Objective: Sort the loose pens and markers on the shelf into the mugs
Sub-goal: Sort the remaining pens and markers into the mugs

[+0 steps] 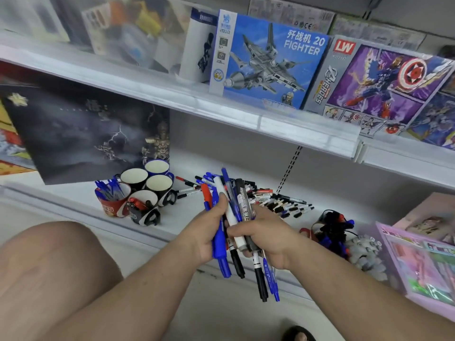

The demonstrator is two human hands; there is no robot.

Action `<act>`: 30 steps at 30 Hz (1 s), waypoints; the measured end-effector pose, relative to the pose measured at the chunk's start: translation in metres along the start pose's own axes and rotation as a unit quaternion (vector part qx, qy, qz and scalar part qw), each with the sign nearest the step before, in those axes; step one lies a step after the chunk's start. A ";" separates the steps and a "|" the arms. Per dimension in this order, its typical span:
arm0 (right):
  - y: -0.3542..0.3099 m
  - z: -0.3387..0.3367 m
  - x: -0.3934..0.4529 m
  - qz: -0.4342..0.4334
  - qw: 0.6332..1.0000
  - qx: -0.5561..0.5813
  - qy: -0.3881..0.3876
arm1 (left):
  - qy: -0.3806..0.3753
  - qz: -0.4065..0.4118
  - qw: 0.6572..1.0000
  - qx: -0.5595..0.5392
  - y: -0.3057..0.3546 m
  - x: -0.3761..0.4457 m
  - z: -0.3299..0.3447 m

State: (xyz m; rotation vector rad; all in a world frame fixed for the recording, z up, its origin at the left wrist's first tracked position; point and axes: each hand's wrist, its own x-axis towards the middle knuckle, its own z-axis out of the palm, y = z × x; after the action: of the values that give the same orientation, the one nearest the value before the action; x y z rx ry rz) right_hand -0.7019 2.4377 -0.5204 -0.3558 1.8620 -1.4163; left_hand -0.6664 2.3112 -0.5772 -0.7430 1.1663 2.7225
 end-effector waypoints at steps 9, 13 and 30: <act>-0.002 -0.014 -0.003 0.080 0.994 -0.032 -0.069 | -0.051 0.026 0.998 -0.016 -0.016 0.006 0.003; -0.003 -0.025 -0.004 0.094 0.993 0.040 -0.063 | -0.072 0.022 0.997 -0.020 -0.014 0.008 0.007; 0.006 -0.037 0.011 0.156 0.970 0.180 0.045 | 0.040 0.037 0.992 -0.116 -0.003 0.029 0.013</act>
State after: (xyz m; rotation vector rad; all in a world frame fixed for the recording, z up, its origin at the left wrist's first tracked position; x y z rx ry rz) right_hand -0.7339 2.4592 -0.5264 0.1779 1.6006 -1.5263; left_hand -0.6960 2.3195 -0.5851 -0.8586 0.9185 2.9513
